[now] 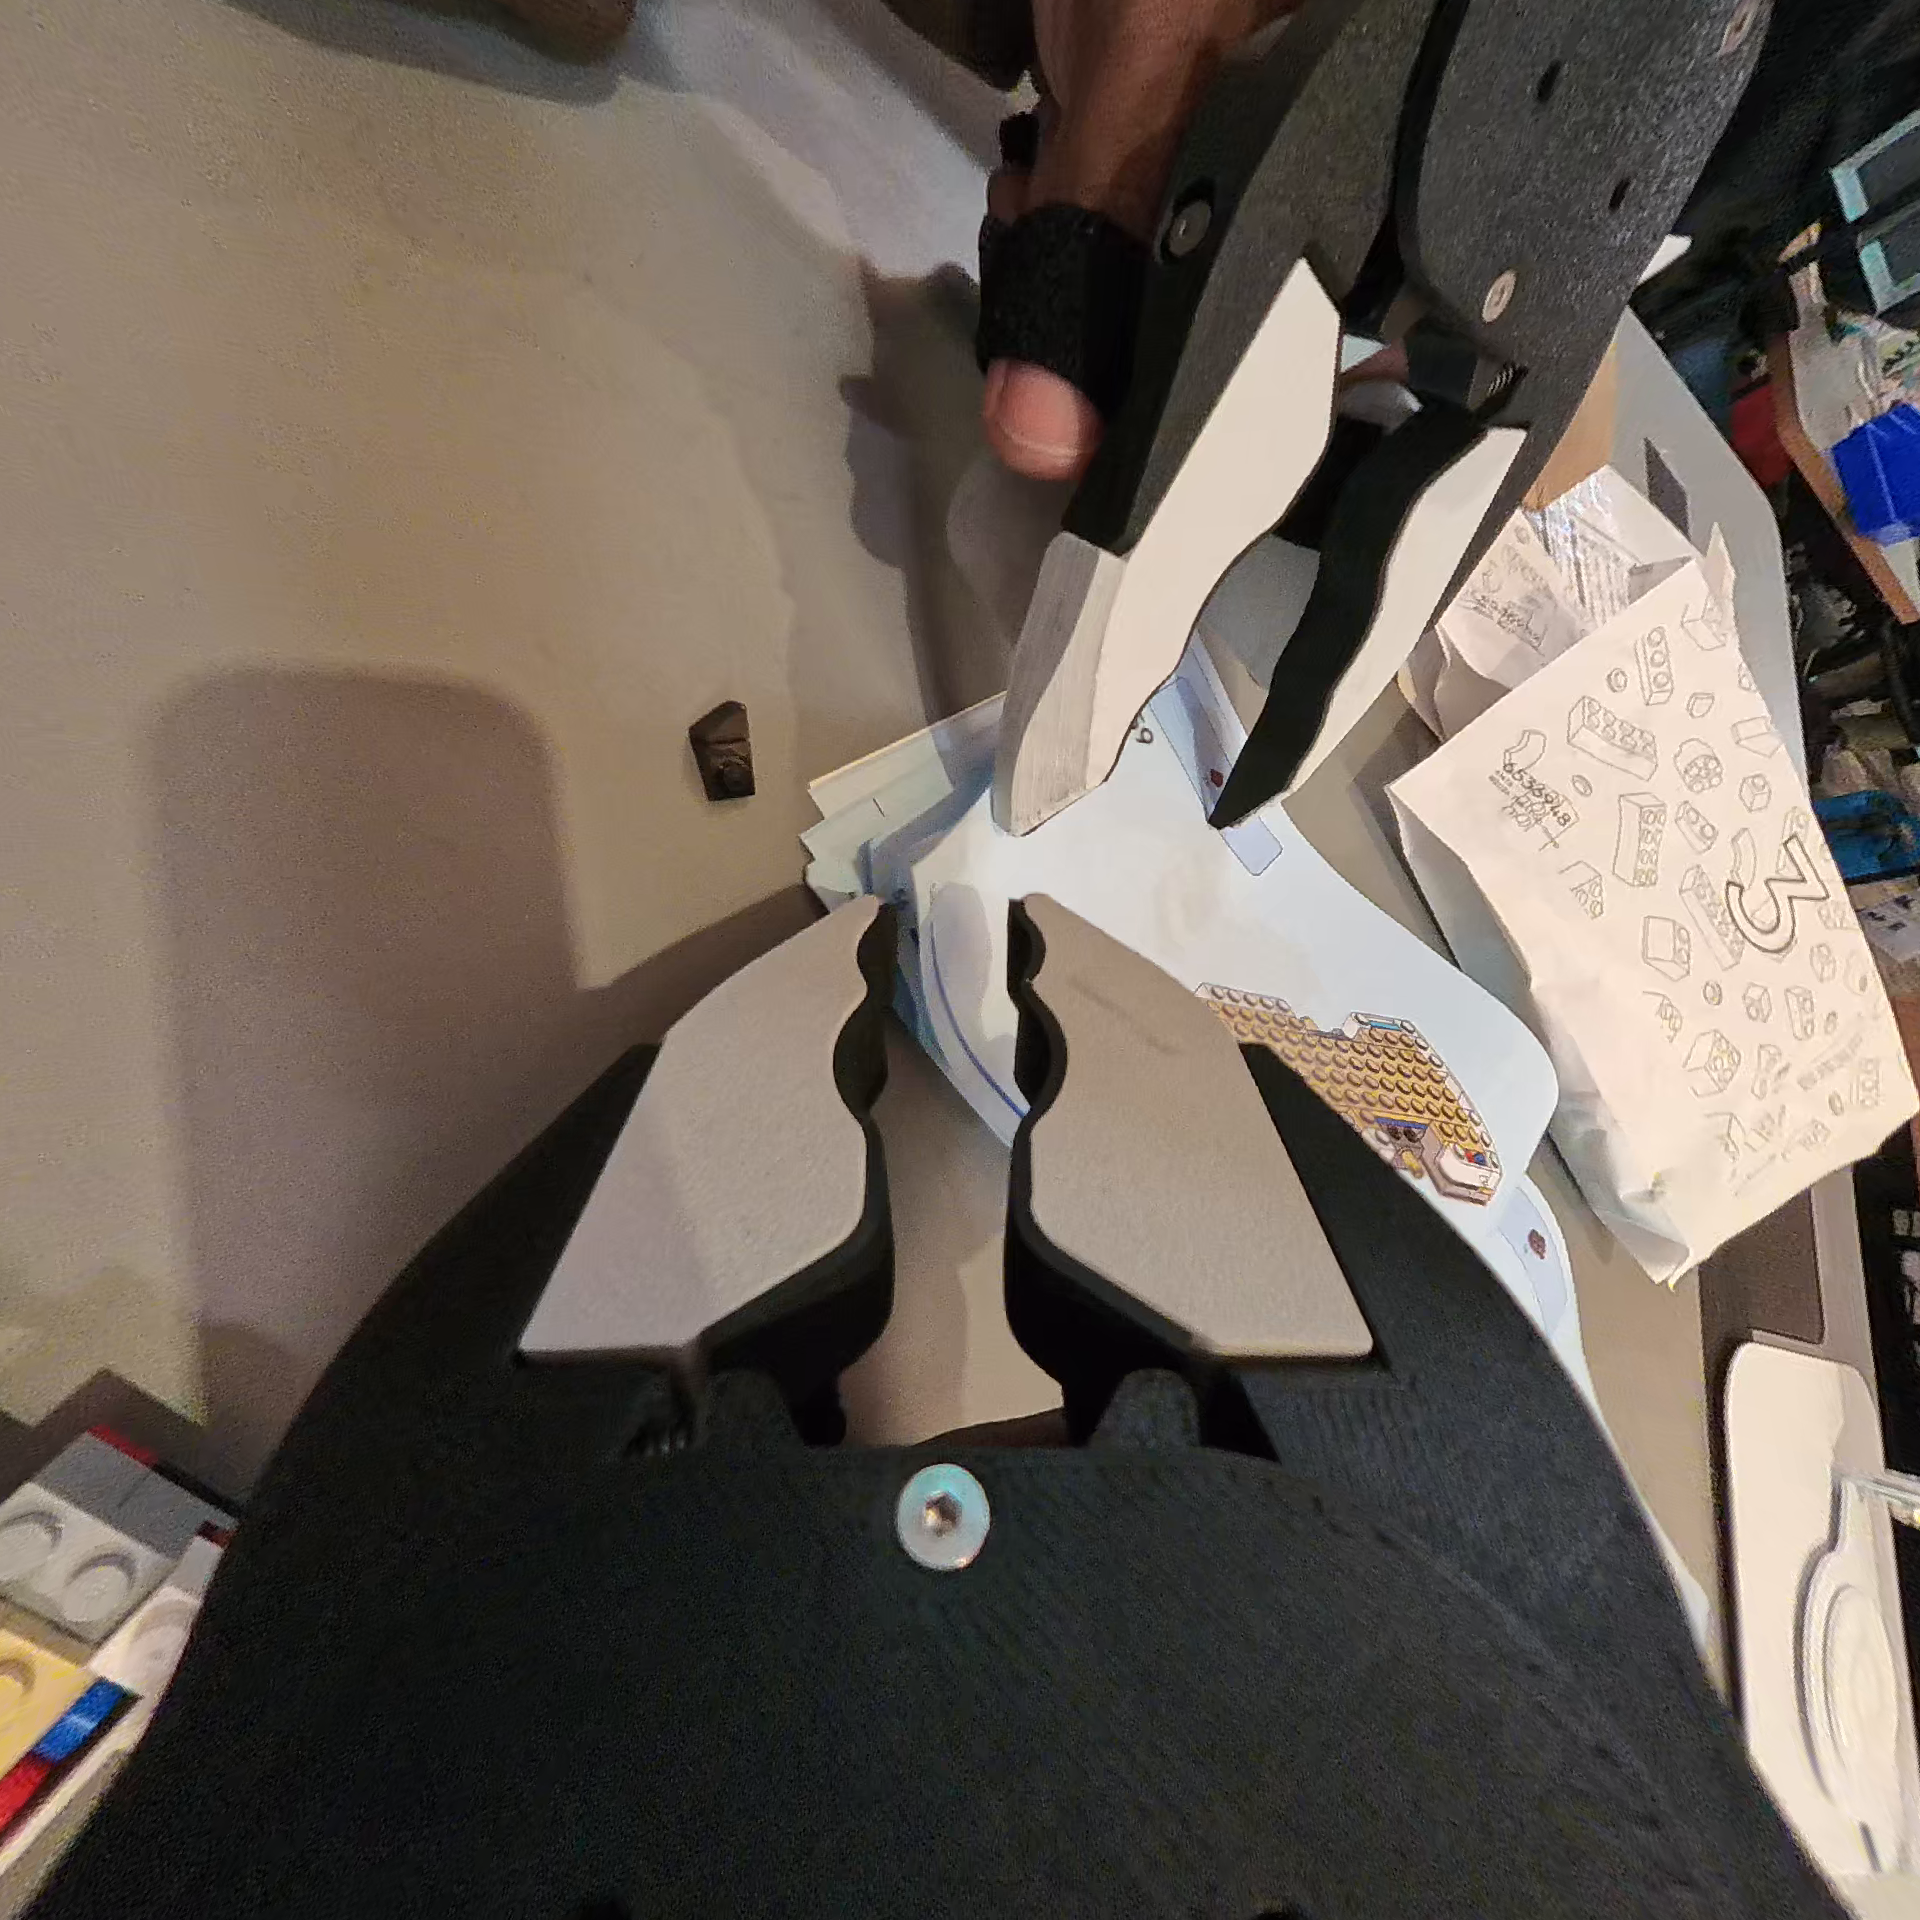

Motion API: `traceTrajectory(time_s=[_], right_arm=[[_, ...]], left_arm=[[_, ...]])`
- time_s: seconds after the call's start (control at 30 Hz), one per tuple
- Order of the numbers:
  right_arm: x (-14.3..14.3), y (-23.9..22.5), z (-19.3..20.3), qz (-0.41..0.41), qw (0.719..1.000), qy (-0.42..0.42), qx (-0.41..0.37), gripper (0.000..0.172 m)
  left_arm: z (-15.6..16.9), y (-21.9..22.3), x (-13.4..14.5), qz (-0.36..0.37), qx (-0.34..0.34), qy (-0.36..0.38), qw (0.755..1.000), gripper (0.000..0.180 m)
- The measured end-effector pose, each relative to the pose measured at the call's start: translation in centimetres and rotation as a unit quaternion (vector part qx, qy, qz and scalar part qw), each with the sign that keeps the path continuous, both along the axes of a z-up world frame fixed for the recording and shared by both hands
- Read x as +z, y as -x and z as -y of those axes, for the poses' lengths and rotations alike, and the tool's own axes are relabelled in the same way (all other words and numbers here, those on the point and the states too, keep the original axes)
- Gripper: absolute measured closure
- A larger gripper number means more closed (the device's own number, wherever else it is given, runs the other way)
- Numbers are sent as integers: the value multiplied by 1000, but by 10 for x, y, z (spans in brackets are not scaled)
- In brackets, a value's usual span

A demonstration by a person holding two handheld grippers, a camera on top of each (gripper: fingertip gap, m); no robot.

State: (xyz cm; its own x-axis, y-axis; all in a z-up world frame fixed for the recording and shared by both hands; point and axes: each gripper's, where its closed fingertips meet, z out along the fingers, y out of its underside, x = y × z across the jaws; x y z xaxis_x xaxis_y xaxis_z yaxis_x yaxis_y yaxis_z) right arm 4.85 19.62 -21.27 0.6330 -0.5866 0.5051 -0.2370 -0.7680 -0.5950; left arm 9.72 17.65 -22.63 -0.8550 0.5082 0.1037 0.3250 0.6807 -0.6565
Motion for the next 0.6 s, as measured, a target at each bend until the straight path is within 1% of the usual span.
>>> traceTrajectory(time_s=[0.3, 0.6], right_arm=[[0, 2, 2, -39, 998, -45, -18, 158], [3, 4, 5, -79, 990, -112, -34, 166]], left_arm=[[0, 0, 0, 3, -1, 2, 1000, 110], [0, -1, -1, 6, -2, 3, 1000, 111]])
